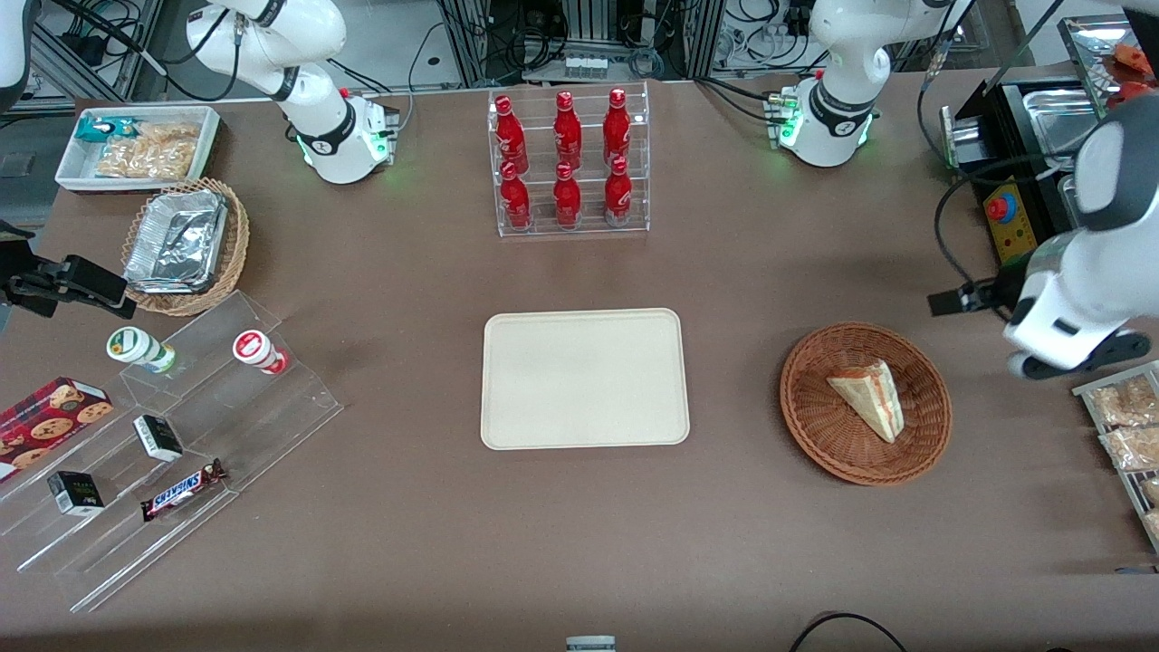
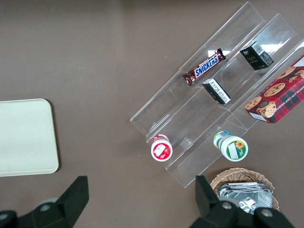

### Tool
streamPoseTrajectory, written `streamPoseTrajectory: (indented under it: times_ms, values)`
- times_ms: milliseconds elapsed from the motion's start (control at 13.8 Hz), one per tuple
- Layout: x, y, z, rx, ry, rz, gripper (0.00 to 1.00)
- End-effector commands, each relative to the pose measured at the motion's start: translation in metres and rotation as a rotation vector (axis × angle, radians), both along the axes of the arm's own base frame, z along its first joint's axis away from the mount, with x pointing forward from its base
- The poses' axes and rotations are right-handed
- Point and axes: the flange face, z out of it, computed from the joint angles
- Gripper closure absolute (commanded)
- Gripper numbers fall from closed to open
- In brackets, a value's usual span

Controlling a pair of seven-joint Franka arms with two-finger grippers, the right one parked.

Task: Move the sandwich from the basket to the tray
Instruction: 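Lower the open left gripper over the wrapped sandwich and close on it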

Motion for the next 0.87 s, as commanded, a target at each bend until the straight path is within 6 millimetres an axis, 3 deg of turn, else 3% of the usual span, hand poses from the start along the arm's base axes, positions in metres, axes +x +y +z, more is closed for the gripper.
streamPoseTrajectory:
  times_ms: [0,218,435,798]
  values:
    - [-0.004,-0.010,-0.041,0.005,-0.035,0.036,0.00]
    - [0.004,-0.025,-0.087,0.046,-0.041,0.172,0.00]
    - [0.010,-0.028,-0.147,0.046,-0.071,0.250,0.00]
    - [0.026,-0.017,-0.195,0.013,-0.114,0.298,0.00]
